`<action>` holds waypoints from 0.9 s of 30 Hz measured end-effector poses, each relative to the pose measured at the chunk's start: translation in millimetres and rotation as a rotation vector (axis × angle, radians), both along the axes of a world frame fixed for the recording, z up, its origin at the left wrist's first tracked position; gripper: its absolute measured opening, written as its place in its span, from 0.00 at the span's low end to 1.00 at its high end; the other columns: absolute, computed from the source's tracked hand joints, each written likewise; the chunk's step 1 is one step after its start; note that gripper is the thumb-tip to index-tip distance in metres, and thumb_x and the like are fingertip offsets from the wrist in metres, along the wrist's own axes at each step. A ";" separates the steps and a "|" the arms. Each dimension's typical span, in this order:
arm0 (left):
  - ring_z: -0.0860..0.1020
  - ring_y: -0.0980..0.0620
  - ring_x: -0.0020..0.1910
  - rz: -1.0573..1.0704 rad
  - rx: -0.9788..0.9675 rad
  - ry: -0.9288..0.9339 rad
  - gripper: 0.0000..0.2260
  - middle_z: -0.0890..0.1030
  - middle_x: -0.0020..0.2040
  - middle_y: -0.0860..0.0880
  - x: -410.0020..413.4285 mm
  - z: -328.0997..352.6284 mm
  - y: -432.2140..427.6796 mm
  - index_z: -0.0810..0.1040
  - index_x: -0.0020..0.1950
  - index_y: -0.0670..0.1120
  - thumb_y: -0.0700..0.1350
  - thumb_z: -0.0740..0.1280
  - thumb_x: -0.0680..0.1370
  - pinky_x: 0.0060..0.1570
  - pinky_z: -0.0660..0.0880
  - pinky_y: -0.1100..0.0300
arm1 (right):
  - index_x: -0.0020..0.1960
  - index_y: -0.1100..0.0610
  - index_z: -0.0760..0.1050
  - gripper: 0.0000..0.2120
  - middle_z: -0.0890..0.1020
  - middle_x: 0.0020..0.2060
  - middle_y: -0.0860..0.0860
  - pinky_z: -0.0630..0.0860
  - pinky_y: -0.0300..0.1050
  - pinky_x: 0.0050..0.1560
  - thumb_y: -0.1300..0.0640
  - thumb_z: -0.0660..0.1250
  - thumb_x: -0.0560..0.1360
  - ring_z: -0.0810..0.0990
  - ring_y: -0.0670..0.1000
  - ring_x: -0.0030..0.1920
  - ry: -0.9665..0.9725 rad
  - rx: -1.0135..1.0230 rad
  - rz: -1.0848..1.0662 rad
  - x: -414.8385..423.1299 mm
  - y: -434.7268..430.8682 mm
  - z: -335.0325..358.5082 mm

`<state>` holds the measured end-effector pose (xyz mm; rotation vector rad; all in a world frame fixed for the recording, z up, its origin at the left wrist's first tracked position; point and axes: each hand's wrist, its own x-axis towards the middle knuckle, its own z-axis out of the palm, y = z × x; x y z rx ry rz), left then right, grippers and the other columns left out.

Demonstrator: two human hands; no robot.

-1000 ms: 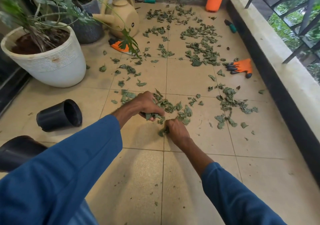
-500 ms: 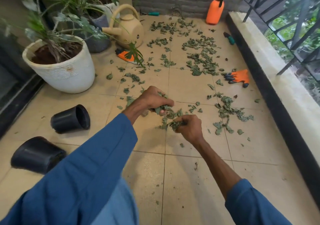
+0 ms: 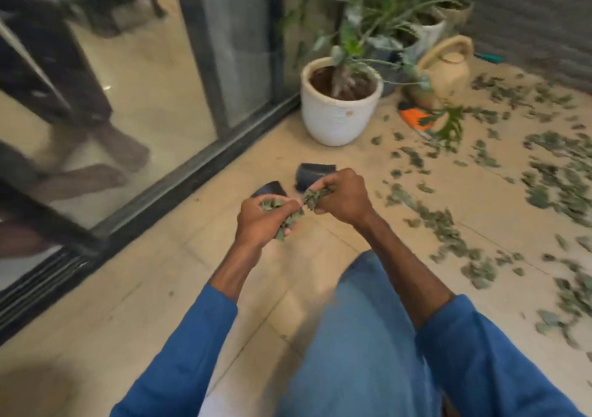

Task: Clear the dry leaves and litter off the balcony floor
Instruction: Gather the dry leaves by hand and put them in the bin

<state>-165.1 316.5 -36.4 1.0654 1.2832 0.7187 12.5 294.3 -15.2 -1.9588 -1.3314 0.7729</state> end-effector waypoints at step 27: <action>0.85 0.54 0.35 1.325 0.094 0.452 0.09 0.86 0.34 0.52 -407.7 53.0 -223.3 0.86 0.40 0.48 0.53 0.78 0.72 0.41 0.82 0.57 | 0.44 0.58 0.82 0.15 0.86 0.40 0.58 0.83 0.43 0.36 0.75 0.76 0.65 0.84 0.49 0.35 0.411 -0.360 1.118 -509.3 -60.0 23.8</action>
